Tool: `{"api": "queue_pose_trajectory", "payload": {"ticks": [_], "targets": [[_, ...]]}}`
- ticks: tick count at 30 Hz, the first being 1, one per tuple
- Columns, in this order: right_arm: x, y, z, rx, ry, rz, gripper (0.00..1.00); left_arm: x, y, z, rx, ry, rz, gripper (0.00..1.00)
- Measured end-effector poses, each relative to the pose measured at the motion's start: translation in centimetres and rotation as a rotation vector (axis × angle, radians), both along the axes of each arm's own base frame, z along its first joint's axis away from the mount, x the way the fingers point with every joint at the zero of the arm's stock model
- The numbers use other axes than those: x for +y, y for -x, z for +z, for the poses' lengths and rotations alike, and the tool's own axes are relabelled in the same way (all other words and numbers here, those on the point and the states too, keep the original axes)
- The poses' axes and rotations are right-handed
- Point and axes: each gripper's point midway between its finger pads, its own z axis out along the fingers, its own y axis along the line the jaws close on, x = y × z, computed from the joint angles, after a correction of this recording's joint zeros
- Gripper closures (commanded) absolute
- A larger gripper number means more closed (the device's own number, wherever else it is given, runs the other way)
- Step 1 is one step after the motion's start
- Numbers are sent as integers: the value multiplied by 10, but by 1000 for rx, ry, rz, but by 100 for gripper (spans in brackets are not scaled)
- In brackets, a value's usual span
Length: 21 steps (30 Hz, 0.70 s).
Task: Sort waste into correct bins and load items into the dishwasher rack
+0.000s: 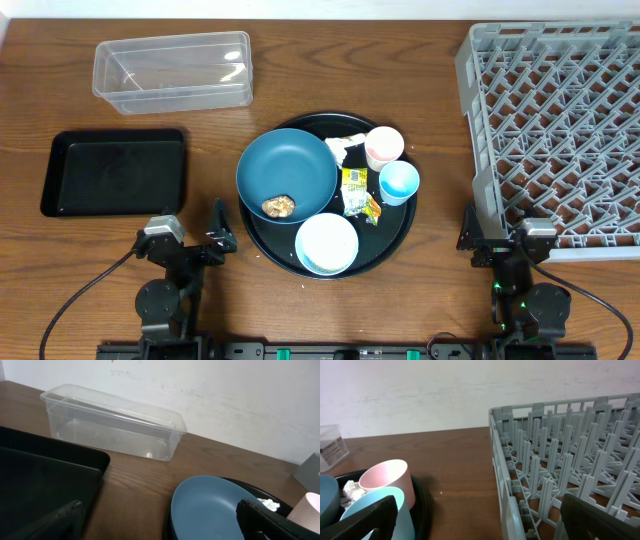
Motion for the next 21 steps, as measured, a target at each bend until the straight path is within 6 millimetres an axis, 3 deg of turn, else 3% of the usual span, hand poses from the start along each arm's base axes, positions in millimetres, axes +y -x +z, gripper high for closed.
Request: {"api": "queue_pose_trajectory", "payload": {"ticks": [21], "targets": [[0,0,0,0,0,0,1,0,0,0,0,0,0,2]]}}
